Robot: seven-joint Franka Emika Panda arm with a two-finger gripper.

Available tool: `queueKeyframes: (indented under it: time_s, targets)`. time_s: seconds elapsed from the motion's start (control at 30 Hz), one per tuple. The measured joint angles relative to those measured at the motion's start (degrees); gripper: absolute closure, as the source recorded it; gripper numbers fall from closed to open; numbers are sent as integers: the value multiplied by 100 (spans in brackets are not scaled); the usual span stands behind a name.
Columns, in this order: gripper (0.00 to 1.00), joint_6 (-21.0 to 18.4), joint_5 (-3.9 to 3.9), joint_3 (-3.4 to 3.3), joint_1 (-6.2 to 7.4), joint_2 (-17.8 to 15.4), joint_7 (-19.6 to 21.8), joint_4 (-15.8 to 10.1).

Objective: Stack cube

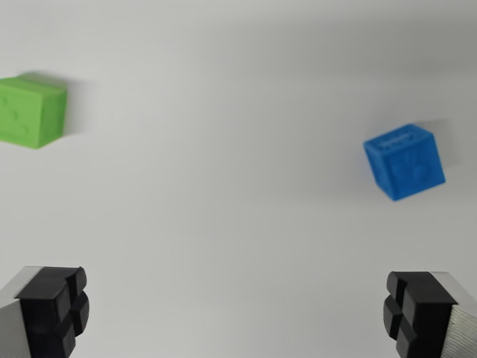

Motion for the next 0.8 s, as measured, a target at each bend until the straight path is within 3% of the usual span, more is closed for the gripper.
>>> queueKeyframes:
  time_s: [0.53, 0.8]
  targets:
    - [0, 5, 0, -2, 0, 2, -10, -4]
    - [0, 86, 0, -37, -18, 12, -154, -83]
